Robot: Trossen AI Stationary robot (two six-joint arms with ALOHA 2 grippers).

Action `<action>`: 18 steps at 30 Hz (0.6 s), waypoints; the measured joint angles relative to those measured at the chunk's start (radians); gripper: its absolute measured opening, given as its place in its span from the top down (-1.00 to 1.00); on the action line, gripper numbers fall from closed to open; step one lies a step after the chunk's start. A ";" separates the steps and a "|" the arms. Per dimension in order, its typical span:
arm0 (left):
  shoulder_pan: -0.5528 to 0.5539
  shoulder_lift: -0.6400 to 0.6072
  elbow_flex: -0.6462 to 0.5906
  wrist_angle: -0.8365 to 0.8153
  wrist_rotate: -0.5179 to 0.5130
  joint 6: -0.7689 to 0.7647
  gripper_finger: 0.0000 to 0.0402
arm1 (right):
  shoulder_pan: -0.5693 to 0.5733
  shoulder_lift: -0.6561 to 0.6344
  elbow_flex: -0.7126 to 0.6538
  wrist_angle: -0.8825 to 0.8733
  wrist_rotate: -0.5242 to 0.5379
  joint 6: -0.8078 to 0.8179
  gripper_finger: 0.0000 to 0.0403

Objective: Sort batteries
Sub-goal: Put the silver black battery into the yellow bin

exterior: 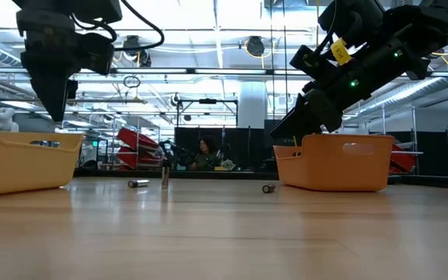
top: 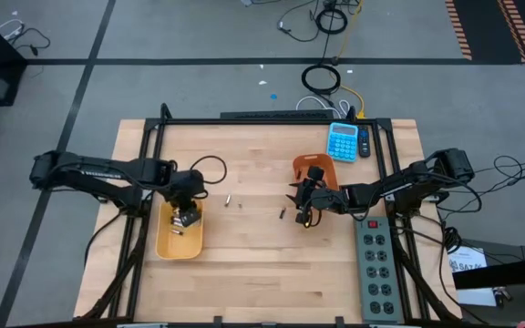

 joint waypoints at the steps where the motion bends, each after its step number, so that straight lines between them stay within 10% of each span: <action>1: 0.000 0.003 0.000 0.001 -0.002 -0.002 0.51 | 0.000 0.000 0.000 0.000 -0.001 0.000 0.23; 11: 0.000 0.007 0.017 0.226 0.070 0.059 0.36 | 0.000 0.000 0.000 0.002 -0.001 -0.003 0.23; 18: 0.010 0.094 0.018 0.435 -0.192 0.343 0.32 | 0.000 0.000 0.000 0.005 -0.001 -0.007 0.23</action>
